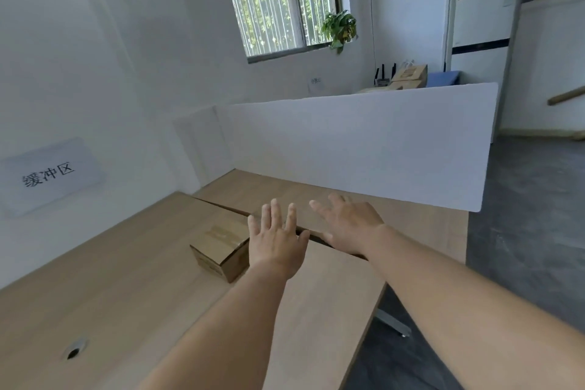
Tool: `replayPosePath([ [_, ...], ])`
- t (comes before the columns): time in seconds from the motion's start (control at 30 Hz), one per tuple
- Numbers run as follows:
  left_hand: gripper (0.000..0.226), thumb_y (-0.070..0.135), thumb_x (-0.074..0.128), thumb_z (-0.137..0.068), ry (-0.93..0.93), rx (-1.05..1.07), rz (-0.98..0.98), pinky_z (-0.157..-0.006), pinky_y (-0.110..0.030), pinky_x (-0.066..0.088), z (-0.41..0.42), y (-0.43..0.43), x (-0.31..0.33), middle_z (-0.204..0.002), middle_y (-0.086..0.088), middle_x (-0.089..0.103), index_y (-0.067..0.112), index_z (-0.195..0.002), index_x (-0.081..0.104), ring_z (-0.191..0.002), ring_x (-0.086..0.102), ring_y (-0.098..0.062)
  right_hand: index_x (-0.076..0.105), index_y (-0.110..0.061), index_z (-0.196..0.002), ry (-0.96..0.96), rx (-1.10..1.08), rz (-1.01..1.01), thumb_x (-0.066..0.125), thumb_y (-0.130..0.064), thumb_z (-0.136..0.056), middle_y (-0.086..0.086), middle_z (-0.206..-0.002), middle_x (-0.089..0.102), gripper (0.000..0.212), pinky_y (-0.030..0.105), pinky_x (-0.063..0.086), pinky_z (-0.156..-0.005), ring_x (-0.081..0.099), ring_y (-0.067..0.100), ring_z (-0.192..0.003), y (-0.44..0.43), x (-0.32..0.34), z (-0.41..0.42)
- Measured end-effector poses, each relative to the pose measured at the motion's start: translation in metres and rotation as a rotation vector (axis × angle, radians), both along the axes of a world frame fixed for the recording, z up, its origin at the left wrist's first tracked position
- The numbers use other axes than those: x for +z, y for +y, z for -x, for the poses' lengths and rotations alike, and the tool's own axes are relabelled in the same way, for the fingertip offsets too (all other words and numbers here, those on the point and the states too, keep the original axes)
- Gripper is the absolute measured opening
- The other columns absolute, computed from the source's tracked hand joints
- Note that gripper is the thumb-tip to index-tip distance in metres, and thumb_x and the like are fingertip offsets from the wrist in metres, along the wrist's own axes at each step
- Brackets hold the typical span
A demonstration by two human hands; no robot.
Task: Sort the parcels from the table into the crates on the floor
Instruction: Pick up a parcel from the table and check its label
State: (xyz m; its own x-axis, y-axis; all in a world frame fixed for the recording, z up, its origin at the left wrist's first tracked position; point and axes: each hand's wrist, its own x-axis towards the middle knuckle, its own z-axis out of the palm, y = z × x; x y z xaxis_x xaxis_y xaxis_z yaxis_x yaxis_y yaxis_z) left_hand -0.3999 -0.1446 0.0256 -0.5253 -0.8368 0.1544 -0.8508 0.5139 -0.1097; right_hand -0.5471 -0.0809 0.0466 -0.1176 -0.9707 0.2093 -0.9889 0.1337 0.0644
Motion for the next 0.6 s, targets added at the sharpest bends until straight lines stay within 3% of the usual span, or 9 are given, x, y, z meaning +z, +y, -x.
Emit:
replayPosePath([
  [0.3, 0.066, 0.051, 0.017, -0.098, 0.041, 0.15, -0.031, -0.116, -0.05, -0.005, -0.013, -0.095, -0.01, -0.16, -0.009, -0.016, 0.025, -0.152, -0.011, -0.148, -0.013, -0.026, 0.012, -0.024, -0.151, 0.023, 0.099, -0.032, 0.04, -0.05, -0.096, 0.014, -0.146, 0.031, 0.067, 0.043, 0.038, -0.1, 0.034, 0.031, -0.132, -0.105, 0.005, 0.003],
  [0.6, 0.064, 0.05, 0.017, -0.1, 0.136, 0.315, -0.129, -0.117, -0.049, -0.004, -0.064, -0.201, -0.045, -0.16, -0.008, -0.016, 0.025, -0.153, -0.01, -0.147, -0.015, -0.026, 0.025, -0.015, -0.144, 0.082, 0.259, -0.139, 0.037, -0.045, -0.099, 0.015, -0.139, 0.037, 0.056, 0.042, 0.04, -0.092, 0.039, 0.031, -0.124, -0.241, -0.019, -0.037],
])
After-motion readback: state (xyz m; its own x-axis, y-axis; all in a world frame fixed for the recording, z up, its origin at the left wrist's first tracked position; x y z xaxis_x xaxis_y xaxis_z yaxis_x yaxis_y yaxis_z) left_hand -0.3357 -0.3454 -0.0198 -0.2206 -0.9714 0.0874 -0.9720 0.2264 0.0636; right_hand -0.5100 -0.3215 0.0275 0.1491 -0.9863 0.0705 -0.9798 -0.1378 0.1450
